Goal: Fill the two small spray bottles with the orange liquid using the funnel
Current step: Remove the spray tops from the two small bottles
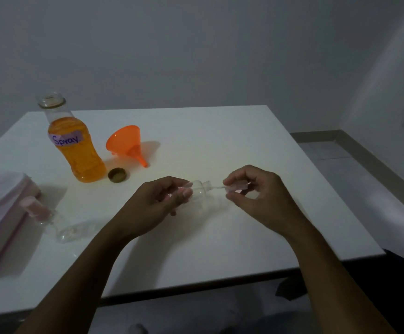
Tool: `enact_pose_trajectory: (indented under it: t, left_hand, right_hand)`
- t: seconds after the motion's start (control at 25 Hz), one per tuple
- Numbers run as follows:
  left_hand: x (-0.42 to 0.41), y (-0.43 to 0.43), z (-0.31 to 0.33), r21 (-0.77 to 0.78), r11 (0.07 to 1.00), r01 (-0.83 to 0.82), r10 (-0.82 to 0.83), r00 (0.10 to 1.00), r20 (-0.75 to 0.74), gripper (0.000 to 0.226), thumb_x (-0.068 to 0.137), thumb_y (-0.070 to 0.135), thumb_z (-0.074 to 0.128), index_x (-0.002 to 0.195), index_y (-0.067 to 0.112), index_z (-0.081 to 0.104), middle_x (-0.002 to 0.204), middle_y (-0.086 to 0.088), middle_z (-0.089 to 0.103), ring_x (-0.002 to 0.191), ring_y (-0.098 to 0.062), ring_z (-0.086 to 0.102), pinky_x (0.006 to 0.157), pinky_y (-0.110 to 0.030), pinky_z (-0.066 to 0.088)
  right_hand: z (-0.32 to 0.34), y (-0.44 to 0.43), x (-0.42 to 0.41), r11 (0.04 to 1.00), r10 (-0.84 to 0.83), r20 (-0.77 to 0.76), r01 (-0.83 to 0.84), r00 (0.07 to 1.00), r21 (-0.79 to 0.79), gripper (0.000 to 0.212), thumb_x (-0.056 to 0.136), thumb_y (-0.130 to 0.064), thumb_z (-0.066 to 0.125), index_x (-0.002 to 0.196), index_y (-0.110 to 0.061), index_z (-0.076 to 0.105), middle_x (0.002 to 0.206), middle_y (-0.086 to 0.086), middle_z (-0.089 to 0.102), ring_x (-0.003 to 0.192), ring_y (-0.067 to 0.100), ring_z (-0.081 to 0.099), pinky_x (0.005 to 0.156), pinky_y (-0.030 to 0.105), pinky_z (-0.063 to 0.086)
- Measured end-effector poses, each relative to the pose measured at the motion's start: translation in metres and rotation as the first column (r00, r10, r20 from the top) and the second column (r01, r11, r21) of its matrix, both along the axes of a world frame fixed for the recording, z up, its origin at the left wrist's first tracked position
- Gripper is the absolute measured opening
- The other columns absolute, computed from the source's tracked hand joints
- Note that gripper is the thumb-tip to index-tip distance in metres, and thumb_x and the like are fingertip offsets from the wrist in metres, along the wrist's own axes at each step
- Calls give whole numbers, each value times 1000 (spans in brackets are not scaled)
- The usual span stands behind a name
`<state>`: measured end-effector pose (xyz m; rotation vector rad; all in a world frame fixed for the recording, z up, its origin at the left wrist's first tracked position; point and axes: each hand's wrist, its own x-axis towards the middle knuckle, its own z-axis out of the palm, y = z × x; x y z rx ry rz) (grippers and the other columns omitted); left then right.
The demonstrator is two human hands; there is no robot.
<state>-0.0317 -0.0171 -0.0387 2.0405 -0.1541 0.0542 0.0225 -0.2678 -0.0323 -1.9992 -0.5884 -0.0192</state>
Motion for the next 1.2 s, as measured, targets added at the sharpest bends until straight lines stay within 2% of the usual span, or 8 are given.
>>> enact_pose_trajectory:
  t: [0.12, 0.24, 0.36, 0.52, 0.64, 0.84, 1.0, 1.2]
  left_hand:
    - [-1, -7, 4, -70, 997, -17, 14, 999, -46, 31, 91, 42, 53, 110, 23, 68, 93, 4, 73, 79, -17, 69, 69, -25, 55]
    - [-7, -22, 7, -149, 988, -43, 24, 992, -122, 40, 84, 54, 50, 108, 28, 69, 94, 7, 75, 85, -10, 68, 73, -19, 53]
    - [-10, -43, 9, -309, 950, -39, -10, 988, -154, 39, 80, 41, 57, 113, 21, 66, 96, 5, 76, 84, -11, 69, 68, -14, 52]
    - [8, -80, 6, -461, 887, 0, -82, 984, -158, 38, 80, 10, 70, 116, 6, 59, 104, -7, 74, 94, -21, 71, 76, -27, 57]
    - [33, -117, -3, -448, 893, 27, -80, 992, -100, 39, 80, 1, 71, 115, 1, 55, 107, -9, 72, 97, -19, 71, 79, -26, 56]
    - [60, -156, -23, -349, 936, 31, -34, 999, -2, 39, 82, 10, 73, 115, 8, 54, 110, -4, 70, 97, -15, 70, 87, -37, 57]
    - [67, -161, -34, -309, 951, -2, 15, 999, 38, 42, 79, 17, 76, 116, 16, 55, 111, 2, 70, 99, -10, 69, 90, -35, 55]
    - [69, -162, -37, -220, 975, -26, 37, 998, 46, 52, 75, 26, 80, 119, 21, 53, 115, 6, 69, 103, -3, 66, 94, -30, 53]
  right_hand:
    - [0, -14, 0, 978, -107, 253, 147, 962, -145, 21, 78, -10, 83, 91, -22, 72, 95, -11, 70, 92, 0, 60, 78, 16, 49]
    - [-1, -33, 7, 940, -293, 350, 336, 890, -67, 22, 82, -10, 80, 102, -18, 73, 104, -4, 64, 91, -16, 54, 74, 0, 43]
    - [-11, -55, 17, 892, -439, 248, 452, 863, 9, 25, 87, -15, 77, 111, -21, 73, 106, -4, 69, 87, -8, 60, 68, 1, 45]
    - [-30, -73, 31, 846, -527, 26, 522, 849, 114, 24, 86, -12, 75, 109, -19, 76, 100, -9, 76, 88, 5, 72, 76, 14, 57]
    - [-39, -81, 39, 818, -554, -55, 555, 831, 153, 24, 83, -10, 78, 104, -20, 77, 94, -9, 77, 85, 1, 73, 78, 19, 60]
    - [-50, -94, 54, 782, -614, -3, 609, 789, 129, 22, 83, -7, 77, 103, -15, 75, 84, -12, 74, 72, -8, 70, 67, 6, 53]
    - [-50, -94, 67, 782, -623, 59, 620, 780, 68, 21, 79, -4, 80, 96, -15, 74, 75, -20, 66, 66, -14, 64, 60, 1, 46]
    - [-49, -94, 67, 767, -639, -18, 640, 769, 46, 46, 75, -13, 86, 119, -14, 69, 96, -2, 74, 75, -5, 68, 62, 0, 47]
